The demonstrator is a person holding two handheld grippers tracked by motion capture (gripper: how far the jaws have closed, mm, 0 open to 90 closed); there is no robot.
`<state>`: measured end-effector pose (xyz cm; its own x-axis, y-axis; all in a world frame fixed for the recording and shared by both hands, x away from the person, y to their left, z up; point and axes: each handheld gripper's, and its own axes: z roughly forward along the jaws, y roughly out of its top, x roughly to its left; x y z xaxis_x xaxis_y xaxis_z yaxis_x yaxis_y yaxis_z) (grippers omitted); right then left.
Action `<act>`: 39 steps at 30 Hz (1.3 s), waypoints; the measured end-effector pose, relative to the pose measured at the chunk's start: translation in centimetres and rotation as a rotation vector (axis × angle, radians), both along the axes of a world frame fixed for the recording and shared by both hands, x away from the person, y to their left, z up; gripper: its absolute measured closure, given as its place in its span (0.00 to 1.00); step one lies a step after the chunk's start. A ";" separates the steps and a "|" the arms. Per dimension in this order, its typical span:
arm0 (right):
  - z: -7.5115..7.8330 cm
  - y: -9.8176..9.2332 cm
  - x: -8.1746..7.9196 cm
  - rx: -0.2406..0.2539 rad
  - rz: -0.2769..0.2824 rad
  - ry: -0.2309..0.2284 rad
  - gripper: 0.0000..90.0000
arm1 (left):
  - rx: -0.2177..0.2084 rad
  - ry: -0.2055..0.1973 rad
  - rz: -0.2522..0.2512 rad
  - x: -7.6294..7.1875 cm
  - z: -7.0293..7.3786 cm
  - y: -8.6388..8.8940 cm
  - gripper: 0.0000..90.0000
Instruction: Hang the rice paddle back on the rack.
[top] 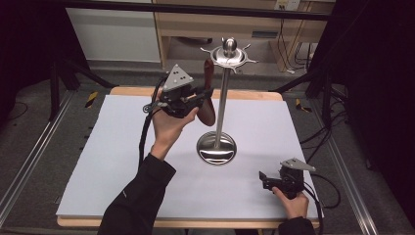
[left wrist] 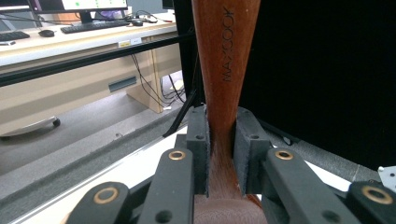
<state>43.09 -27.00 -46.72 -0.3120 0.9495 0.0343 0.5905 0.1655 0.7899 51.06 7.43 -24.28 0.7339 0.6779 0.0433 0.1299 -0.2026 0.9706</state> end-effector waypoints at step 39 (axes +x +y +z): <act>-0.3 0.4 0.3 0.028 -0.011 0.015 0.07 | -0.019 -0.014 0.030 -3.5 -5.4 7.1 0.51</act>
